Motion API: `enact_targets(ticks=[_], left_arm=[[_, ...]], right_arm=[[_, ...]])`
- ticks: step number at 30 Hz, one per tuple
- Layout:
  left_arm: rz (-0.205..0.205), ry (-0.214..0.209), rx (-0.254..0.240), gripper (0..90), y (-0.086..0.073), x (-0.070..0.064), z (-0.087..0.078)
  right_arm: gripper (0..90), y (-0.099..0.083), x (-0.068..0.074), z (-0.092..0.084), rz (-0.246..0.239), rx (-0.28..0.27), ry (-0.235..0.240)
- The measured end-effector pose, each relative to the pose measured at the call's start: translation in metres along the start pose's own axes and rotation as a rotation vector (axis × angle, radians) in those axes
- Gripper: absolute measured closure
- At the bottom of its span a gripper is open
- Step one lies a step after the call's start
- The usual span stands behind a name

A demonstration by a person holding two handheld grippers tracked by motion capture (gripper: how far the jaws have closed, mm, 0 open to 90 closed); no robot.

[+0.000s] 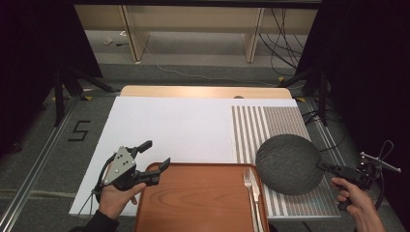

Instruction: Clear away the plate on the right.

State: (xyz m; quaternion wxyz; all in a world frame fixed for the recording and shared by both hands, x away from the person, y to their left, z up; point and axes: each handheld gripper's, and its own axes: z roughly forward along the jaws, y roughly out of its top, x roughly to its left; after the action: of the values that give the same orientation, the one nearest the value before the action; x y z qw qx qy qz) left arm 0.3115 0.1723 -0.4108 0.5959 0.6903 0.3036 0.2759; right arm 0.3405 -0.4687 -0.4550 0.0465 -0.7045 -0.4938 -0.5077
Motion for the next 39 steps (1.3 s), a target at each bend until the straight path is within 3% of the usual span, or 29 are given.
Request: enact_targets(ticks=[19, 33, 39], left_arm=[[0.001, 0.001, -0.003, 19.5, 0.001, 0.000, -0.001], [0.001, 0.002, -0.003, 19.6, 0.001, 0.000, 0.000], [0.002, 0.004, -0.003, 19.5, 0.001, 0.001, -0.001]], right_arm=[[86.3, 0.000, -0.002, -0.008, 0.042, -0.040, -0.019], [85.6, -0.001, 0.011, -0.008, 0.079, -0.097, 0.093], [85.8, -0.006, 0.028, 0.003, 0.056, -0.068, 0.126]])
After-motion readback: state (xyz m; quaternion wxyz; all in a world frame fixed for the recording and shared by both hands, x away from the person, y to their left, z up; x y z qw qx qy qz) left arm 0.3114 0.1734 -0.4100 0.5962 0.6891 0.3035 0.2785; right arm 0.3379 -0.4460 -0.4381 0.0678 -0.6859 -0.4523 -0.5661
